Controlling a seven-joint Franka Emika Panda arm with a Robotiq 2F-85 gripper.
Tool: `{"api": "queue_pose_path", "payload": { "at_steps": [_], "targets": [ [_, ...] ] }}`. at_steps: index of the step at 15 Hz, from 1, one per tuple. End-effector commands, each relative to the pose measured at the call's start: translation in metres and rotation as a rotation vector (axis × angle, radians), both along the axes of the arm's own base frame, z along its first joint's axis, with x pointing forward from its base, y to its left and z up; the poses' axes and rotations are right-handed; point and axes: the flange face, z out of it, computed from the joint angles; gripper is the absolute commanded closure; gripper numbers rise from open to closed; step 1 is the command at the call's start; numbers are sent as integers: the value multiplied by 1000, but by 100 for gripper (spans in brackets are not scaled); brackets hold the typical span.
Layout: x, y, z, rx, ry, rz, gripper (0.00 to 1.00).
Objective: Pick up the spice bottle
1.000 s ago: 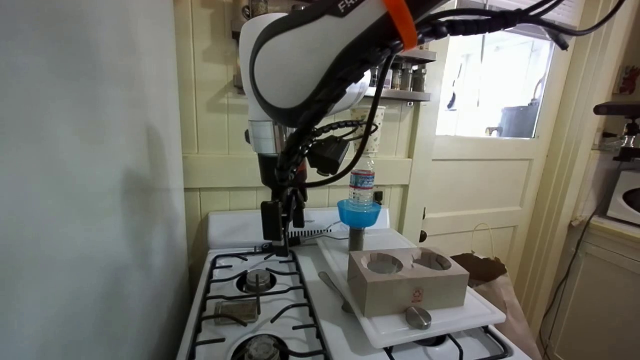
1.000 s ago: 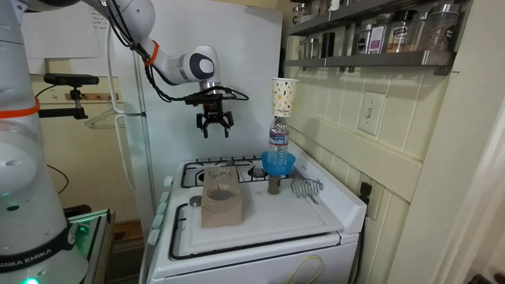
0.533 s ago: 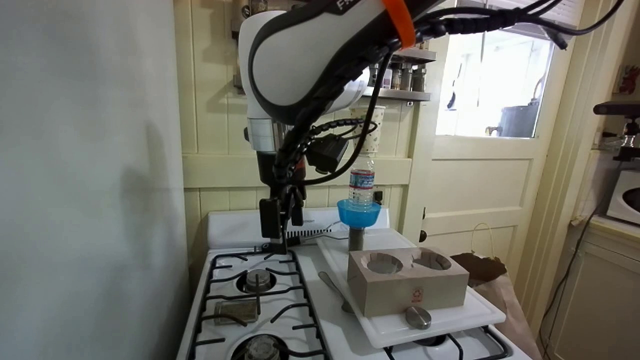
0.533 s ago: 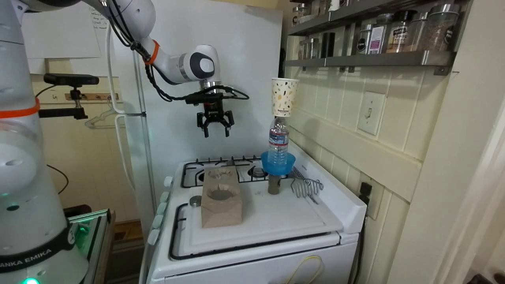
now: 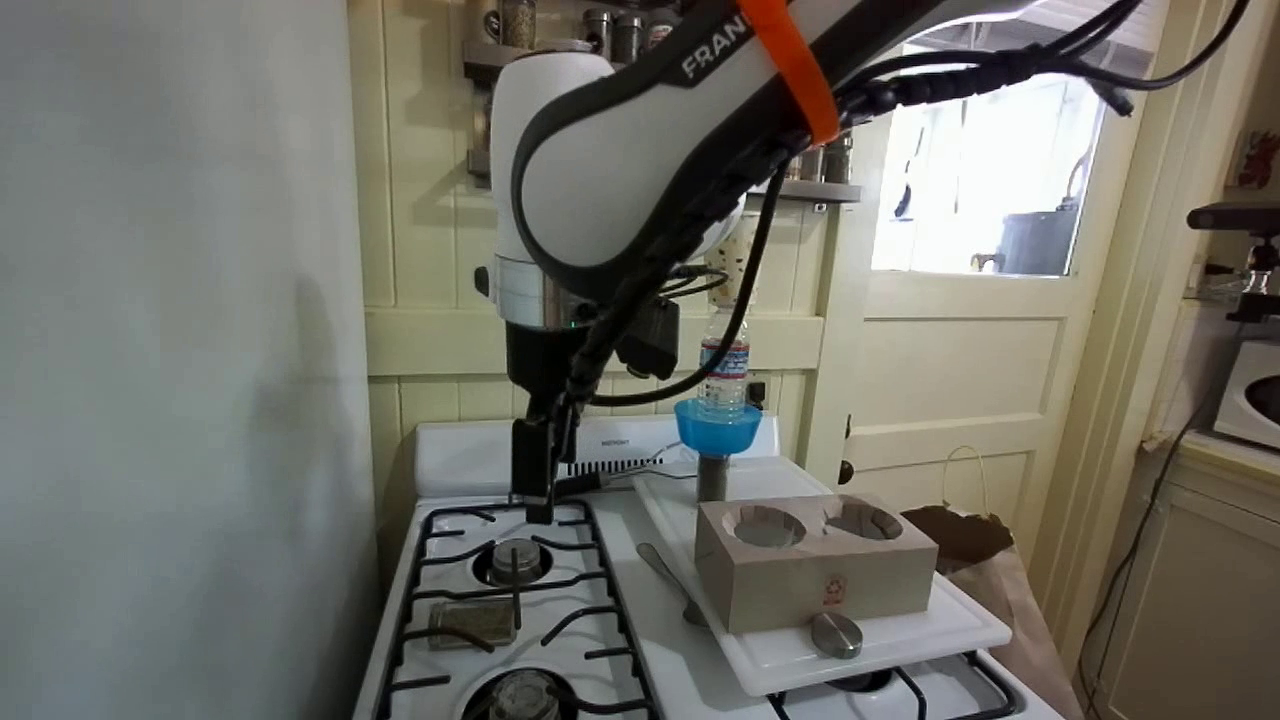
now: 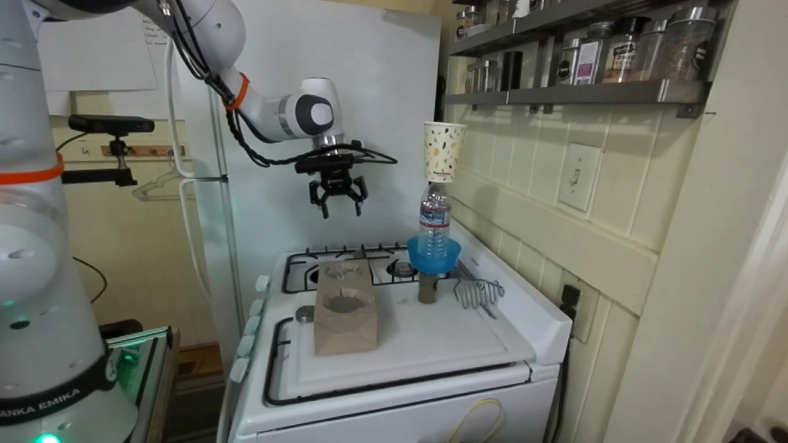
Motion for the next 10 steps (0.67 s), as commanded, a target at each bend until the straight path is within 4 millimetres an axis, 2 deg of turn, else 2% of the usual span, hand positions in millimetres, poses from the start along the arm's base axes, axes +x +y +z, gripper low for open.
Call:
{"api": "queue_pose_path", "payload": {
  "at_steps": [1,2,3,6,10],
  "targets": [
    [5,-15,-30,58,-21,89,0],
    [10,-22,-37,64,-7,64,0],
    [5,-11,-23,41,-18,60,0],
    [12,-23,-36,45,-7,53,0],
    [19,-14,-45,34,-46,130,0]
  ]
}}
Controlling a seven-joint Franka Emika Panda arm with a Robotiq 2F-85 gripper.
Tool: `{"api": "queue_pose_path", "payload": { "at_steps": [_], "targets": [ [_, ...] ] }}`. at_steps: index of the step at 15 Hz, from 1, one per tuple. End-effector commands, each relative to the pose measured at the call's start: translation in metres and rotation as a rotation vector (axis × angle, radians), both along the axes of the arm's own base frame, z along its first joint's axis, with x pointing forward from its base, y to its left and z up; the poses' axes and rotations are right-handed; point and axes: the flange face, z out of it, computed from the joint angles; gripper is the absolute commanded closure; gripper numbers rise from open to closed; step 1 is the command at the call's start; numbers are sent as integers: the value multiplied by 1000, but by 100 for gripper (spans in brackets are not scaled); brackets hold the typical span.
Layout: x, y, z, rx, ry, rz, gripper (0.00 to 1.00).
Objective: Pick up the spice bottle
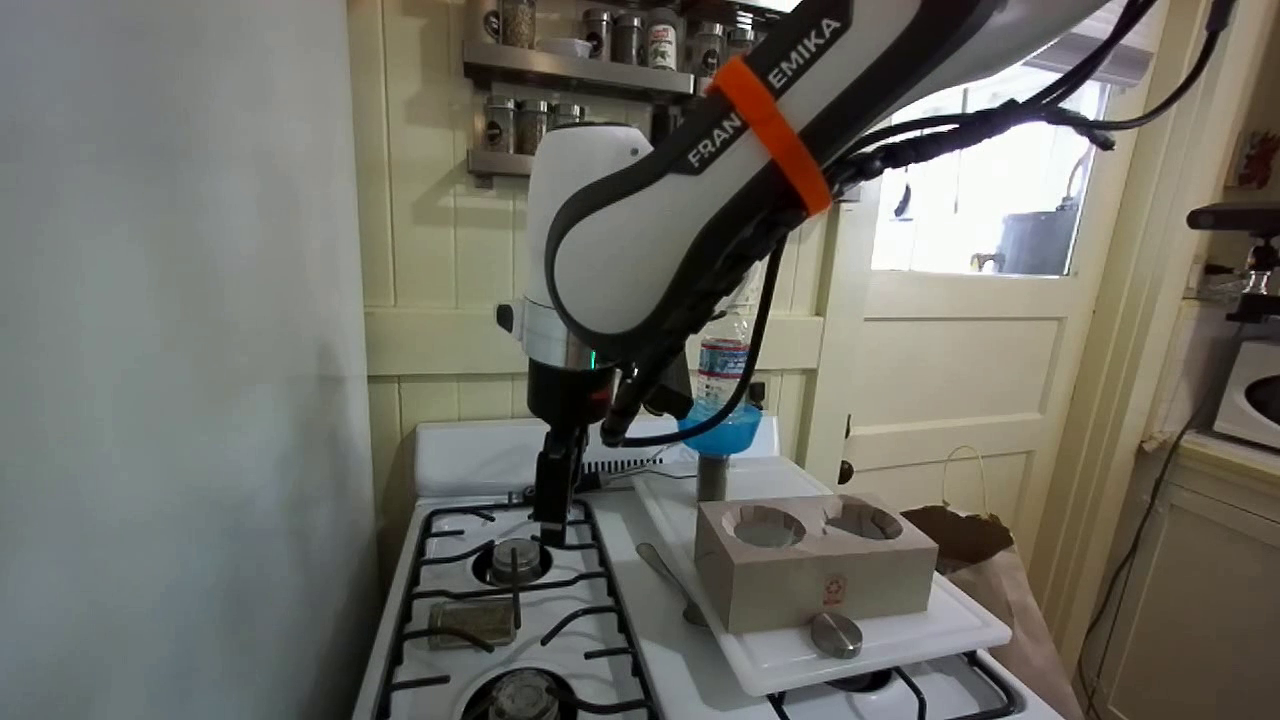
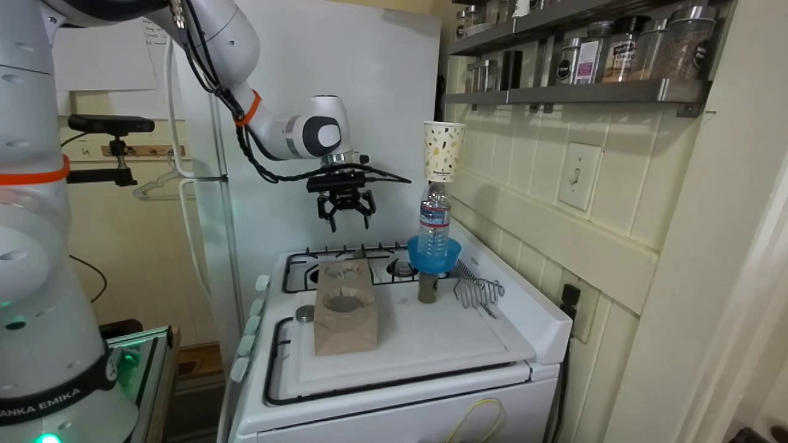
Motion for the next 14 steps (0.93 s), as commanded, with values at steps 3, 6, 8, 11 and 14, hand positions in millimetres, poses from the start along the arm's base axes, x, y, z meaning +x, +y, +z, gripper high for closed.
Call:
{"api": "queue_pose_path", "payload": {
  "at_steps": [3,6,8,11,14],
  "targets": [
    [5,17,-24,-10,-30,100,0],
    [3,29,-44,-10,-32,131,0],
    [3,37,-57,-25,-56,153,0],
    [5,44,-74,-37,-76,191,0],
    [6,46,-88,-43,-68,212,0]
  ]
}}
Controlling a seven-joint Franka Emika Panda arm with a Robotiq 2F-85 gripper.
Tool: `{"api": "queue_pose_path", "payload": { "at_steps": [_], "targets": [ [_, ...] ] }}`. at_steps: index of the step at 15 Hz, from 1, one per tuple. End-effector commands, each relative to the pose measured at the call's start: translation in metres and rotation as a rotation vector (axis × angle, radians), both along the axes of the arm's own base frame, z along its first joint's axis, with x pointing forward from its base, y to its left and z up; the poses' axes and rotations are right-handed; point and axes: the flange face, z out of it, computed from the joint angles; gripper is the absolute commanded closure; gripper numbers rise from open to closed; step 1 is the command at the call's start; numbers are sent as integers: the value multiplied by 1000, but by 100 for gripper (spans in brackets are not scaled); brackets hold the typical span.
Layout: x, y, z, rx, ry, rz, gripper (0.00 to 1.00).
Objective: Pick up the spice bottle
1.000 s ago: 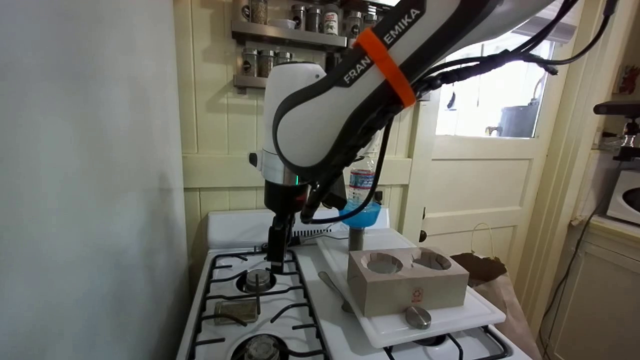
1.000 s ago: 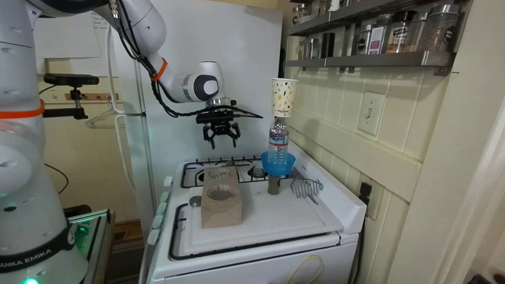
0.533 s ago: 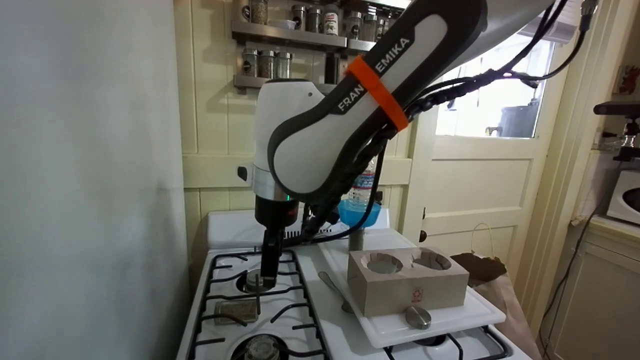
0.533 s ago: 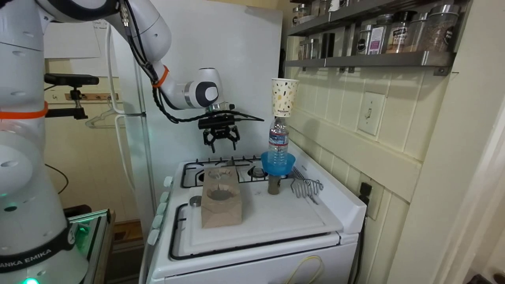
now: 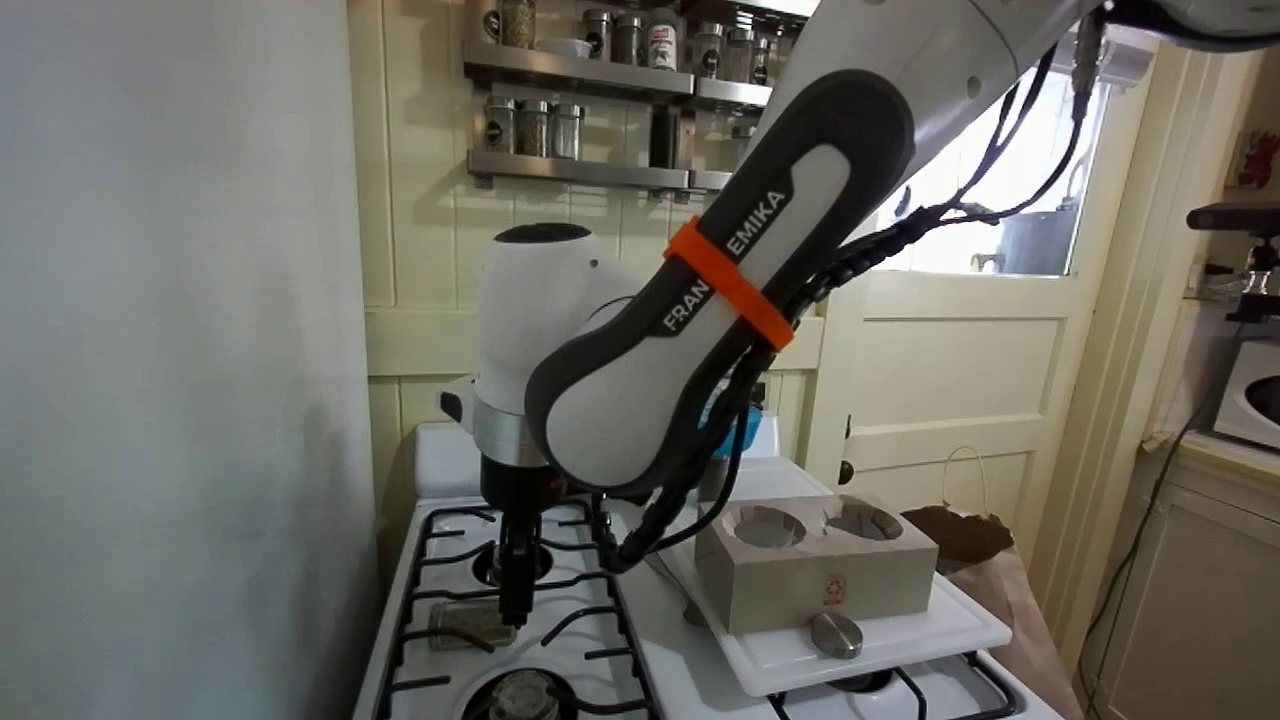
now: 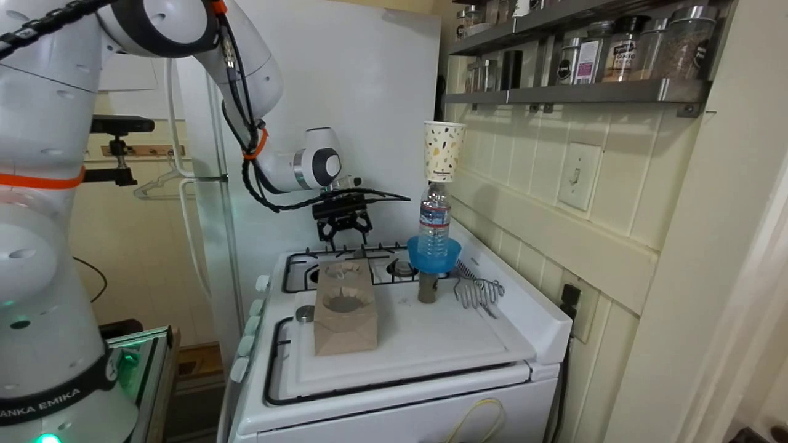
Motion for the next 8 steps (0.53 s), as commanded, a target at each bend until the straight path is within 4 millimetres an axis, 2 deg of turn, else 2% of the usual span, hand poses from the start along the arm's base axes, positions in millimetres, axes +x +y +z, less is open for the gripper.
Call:
{"api": "queue_pose_path", "payload": {
  "at_steps": [1,8],
  "targets": [
    [4,6,-17,-10,-4,20,0],
    [6,15,-31,-27,5,99,0]
  ]
}}
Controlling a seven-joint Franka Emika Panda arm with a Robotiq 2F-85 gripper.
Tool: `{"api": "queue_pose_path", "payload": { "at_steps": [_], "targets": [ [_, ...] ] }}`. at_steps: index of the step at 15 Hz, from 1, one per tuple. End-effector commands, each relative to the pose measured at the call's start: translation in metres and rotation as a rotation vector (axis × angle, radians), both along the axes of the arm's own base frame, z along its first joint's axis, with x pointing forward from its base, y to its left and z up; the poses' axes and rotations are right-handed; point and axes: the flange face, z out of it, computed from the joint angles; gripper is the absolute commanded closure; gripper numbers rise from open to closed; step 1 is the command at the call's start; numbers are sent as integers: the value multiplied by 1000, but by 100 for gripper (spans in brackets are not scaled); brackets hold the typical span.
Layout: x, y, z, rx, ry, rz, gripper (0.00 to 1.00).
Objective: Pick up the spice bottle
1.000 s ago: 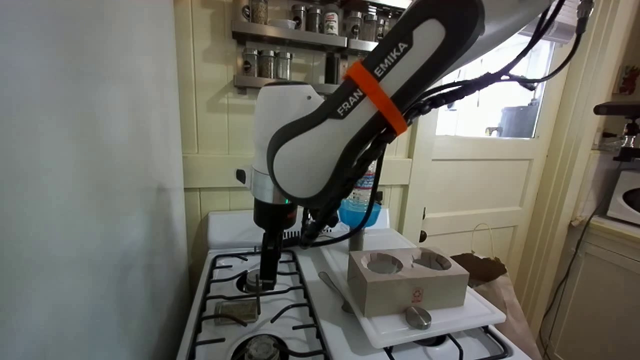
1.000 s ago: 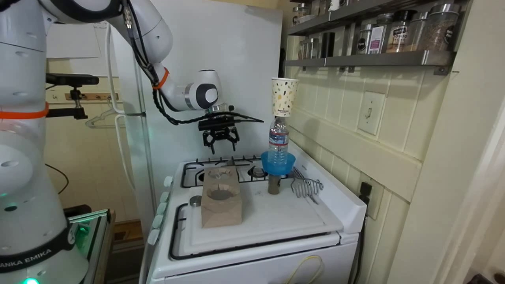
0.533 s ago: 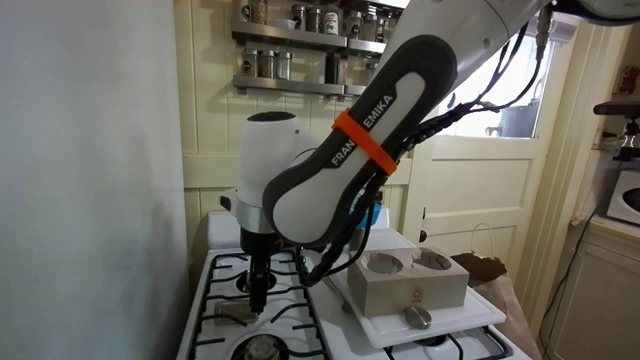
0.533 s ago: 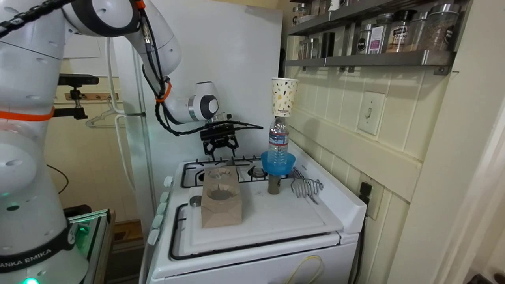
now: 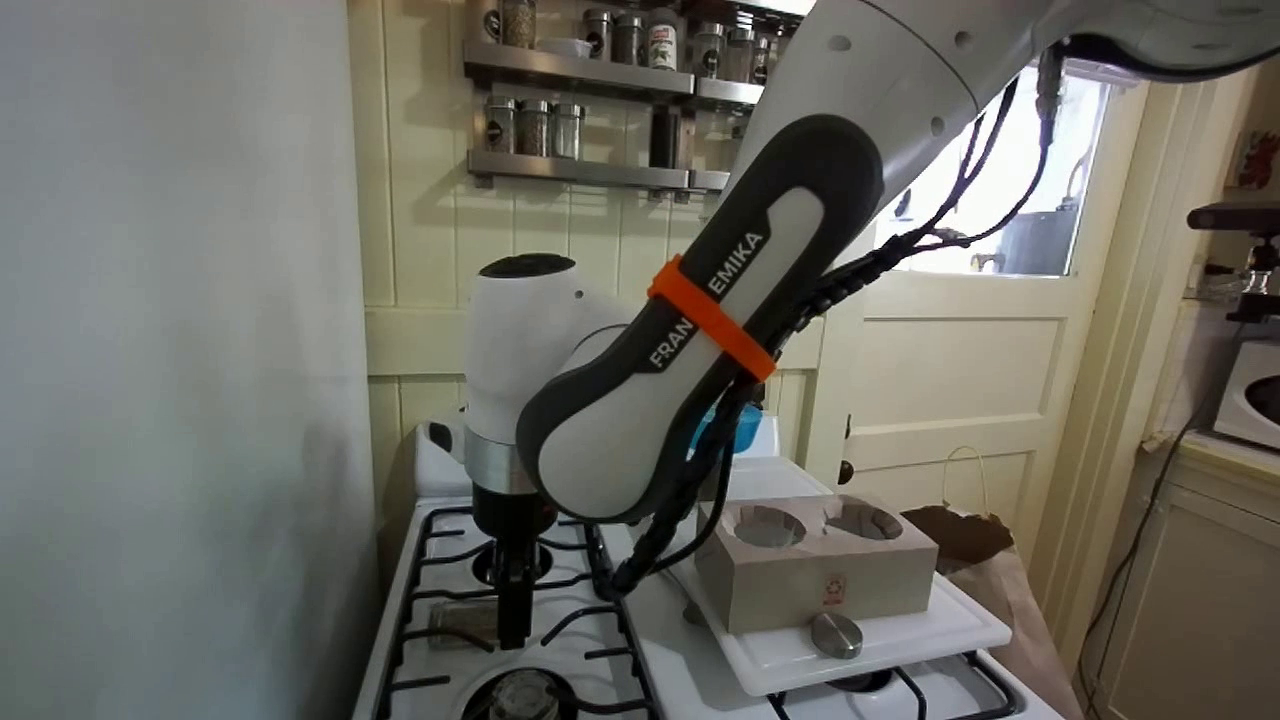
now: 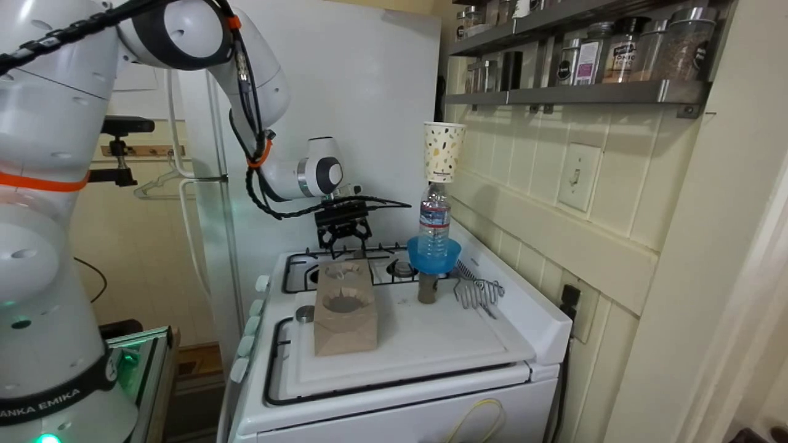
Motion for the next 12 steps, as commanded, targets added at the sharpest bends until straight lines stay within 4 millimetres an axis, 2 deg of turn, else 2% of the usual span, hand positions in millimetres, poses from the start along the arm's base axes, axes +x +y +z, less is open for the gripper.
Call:
{"api": "queue_pose_path", "payload": {
  "at_steps": [1,12],
  "targets": [
    [3,10,-10,-1,-9,57,0],
    [0,30,-25,16,-15,107,0]
  ]
}}
